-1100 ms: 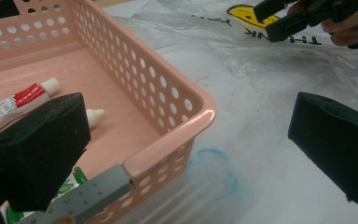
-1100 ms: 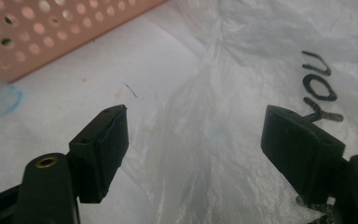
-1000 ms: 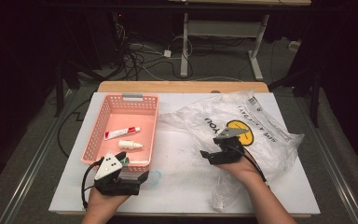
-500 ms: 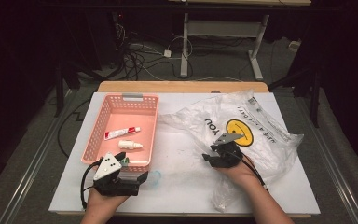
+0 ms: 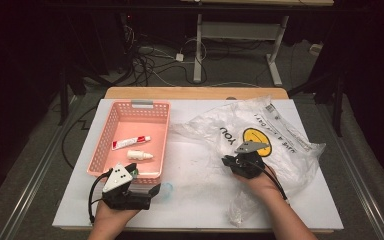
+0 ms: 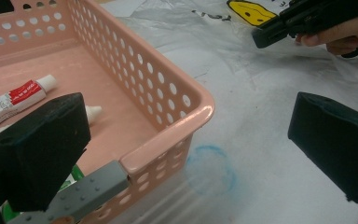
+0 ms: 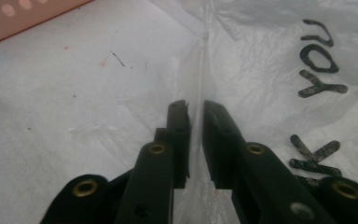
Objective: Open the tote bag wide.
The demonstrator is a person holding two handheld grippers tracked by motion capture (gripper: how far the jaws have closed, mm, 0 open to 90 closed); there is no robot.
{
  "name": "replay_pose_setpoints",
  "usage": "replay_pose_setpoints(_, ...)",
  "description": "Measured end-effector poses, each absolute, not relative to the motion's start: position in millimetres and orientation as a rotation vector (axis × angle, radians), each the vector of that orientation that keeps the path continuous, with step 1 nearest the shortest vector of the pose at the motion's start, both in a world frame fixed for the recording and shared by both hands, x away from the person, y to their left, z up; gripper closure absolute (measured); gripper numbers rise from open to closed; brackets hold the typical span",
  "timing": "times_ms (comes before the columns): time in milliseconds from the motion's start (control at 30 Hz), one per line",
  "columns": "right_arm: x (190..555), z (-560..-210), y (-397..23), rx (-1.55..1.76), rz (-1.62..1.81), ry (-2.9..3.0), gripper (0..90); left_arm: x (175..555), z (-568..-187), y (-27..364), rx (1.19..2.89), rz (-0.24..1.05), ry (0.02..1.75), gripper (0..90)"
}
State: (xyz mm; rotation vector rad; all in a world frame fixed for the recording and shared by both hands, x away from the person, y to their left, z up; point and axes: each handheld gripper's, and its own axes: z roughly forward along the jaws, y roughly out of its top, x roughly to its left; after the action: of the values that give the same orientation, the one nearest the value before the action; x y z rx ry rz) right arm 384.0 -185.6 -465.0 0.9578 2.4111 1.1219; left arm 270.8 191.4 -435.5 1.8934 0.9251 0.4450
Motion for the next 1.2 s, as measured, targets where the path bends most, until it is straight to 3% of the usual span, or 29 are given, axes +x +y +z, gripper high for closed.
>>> replay_pose_setpoints(133,382.6,-461.8,-187.8,0.937,1.146,2.391,90.0,270.7,-435.7,191.7,1.895,0.444,0.927,0.0)
replay_pose_setpoints(1200,373.5,-428.8,-206.2,0.971,1.349,2.175,90.0,270.9,-435.5,194.1,1.890,0.452,0.933,0.0)
